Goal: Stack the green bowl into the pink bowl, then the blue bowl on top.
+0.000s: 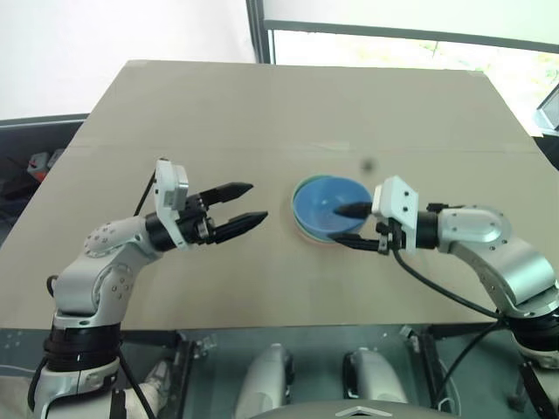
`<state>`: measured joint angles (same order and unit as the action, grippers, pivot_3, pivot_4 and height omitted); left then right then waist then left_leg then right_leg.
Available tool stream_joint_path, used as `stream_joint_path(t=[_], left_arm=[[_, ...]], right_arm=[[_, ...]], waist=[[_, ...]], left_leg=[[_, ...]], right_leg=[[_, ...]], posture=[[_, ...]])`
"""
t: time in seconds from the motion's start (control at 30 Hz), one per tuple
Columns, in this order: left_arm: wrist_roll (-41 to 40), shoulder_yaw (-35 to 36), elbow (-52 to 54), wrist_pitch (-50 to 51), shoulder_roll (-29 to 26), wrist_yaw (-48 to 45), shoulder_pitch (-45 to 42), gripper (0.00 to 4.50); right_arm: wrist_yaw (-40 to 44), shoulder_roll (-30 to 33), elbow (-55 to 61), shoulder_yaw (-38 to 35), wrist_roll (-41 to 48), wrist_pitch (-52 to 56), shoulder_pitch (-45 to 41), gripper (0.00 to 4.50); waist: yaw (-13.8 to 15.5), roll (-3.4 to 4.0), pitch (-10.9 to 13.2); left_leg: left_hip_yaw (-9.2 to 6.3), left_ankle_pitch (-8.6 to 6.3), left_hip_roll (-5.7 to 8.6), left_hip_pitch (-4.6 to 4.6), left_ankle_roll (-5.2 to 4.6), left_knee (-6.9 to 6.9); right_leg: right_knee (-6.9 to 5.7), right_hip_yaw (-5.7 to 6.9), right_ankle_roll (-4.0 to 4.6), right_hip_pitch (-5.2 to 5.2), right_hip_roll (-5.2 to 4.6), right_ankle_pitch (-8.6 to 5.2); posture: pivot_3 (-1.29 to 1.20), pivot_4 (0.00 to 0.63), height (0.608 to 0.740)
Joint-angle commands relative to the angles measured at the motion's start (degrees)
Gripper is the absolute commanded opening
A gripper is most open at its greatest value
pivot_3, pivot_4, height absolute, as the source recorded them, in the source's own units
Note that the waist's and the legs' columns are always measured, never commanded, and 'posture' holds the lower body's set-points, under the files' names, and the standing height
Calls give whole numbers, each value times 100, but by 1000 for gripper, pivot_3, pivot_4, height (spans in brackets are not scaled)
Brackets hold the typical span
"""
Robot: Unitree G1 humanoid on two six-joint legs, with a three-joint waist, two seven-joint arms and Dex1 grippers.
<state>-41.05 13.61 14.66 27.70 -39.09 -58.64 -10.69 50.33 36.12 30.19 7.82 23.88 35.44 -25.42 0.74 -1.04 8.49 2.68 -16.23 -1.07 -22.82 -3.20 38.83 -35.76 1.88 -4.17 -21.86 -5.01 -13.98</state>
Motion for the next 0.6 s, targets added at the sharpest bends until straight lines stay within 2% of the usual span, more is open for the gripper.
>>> stream_joint_path(t=[0.03,0.13,0.23,0.3,0.4,0.47,0.6], left_arm=[[-100,258,562,29,-13,319,252,3808],[140,264,907,-161,117,683,583,3808],[114,312,1205,-56,153,919,960,3808],[285,400,1344,-127,175,1116,1284,3808],[285,621,1529,-188,66,1043,1849,3808],[183,872,1621,-186,-19,923,2204,3808],[112,1220,1733,-256,-171,686,2659,3808]], right_arm=[[-320,21,763,-894,645,230,179,2906],[-423,218,1077,-1581,1092,501,618,2906],[-67,705,1006,-1938,615,-33,1666,2906],[193,861,705,-2412,677,-63,2387,2906],[413,990,136,-2950,498,-515,3165,3686],[614,1019,-63,-3205,348,-961,3558,4443],[808,1127,-245,-3546,355,-1219,3883,4443]], waist=[[18,0,0],[22,-1,-1],[25,-4,-3],[23,-3,-2],[-14,-1,-4],[-18,0,-3],[-7,3,-5]], left_leg=[[-1,0,0,-1,0,-1],[-7,-1,7,-5,-1,-1],[-7,-3,12,1,-4,-1],[-8,-3,12,3,-3,-1],[6,-3,10,11,-4,-5],[12,-3,9,18,-4,-5],[9,-4,-2,24,-5,-6]], right_leg=[[0,1,0,0,-2,0],[6,5,0,4,-14,0],[15,6,1,12,-24,0],[16,6,1,13,-25,0],[15,-7,2,13,-27,0],[13,-13,19,14,-26,-10],[5,-12,25,14,-24,-13]], posture=[[0,150,740],[0,150,740],[0,150,740],[0,150,740],[0,150,740],[0,150,740],[0,150,740]])
